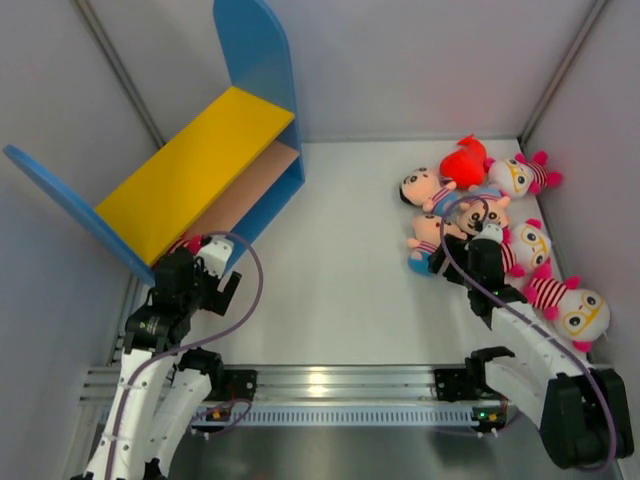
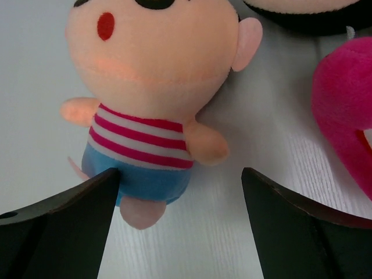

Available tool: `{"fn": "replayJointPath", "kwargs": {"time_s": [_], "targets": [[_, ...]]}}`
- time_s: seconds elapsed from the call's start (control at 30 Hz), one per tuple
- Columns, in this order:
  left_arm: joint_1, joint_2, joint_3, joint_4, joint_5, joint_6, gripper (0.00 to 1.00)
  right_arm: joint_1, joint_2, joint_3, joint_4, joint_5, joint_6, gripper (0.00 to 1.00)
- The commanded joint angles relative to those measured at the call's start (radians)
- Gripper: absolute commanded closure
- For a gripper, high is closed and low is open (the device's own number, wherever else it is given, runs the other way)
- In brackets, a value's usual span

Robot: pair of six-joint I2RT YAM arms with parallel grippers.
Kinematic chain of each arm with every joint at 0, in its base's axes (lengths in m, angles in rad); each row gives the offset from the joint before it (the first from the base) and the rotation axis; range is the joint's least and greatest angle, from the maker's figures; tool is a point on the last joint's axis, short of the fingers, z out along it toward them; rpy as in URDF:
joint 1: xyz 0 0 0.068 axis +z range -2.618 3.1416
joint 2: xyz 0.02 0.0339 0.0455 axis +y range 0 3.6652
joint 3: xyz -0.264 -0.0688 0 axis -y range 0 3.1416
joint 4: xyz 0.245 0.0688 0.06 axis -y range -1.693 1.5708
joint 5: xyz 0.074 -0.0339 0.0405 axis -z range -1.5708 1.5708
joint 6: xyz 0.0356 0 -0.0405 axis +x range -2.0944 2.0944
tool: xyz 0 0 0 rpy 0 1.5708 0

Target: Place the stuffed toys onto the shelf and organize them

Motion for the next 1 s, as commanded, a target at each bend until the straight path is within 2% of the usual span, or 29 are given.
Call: {"fn": "replayJointPath", "kwargs": {"time_s": [0.0,0.07,0.1,0.17,0.2,0.27,0.3,0.33,0.53,0.63,0.73,0.87,0.97], "targets": [[0.010,0.002,-0.006,0.051,-0.017,-0.015,0.01,0.028,0.147,0.093,0.162,0.062,0.042,0.13],[0.012,0.008,0.011,0.043,-0.006,-0.013,0.01,0.028,0.214,0.111,0.218,0.013,0.042,0.13],[0.012,0.013,0.019,0.034,0.005,-0.009,0.01,0.029,0.273,0.116,0.248,-0.011,0.042,0.18],[0.010,0.021,0.060,-0.009,0.087,0.014,0.01,0.029,0.324,0.137,0.300,-0.057,0.062,0.39],[0.010,0.028,0.077,-0.027,0.115,0.024,0.01,0.029,0.352,0.142,0.312,-0.068,0.068,0.60],[0.010,0.039,0.120,-0.098,0.212,0.066,0.01,0.029,0.355,0.148,0.328,-0.075,0.061,0.76],[0.009,0.053,0.171,-0.122,0.241,0.085,0.01,0.031,0.337,0.151,0.323,-0.102,0.052,0.94],[0.009,0.061,0.199,-0.167,0.302,0.108,0.01,0.032,0.323,0.171,0.312,-0.105,0.038,1.00],[-0.002,0.130,0.410,-0.254,0.427,0.129,0.01,0.071,0.206,0.344,0.075,-0.234,-0.161,1.00],[-0.005,0.156,0.486,-0.274,0.447,0.136,0.01,0.088,0.194,0.481,-0.046,-0.335,-0.221,1.00],[-0.007,0.180,0.542,-0.273,0.450,0.174,0.01,0.143,0.221,0.684,-0.155,-0.395,-0.273,1.00],[-0.011,0.238,0.632,-0.273,0.462,0.194,0.01,0.187,0.260,0.838,-0.205,-0.455,-0.235,1.00],[-0.013,0.277,0.699,-0.271,0.497,0.232,0.01,0.272,0.324,0.979,-0.237,-0.418,-0.191,1.00]]}}
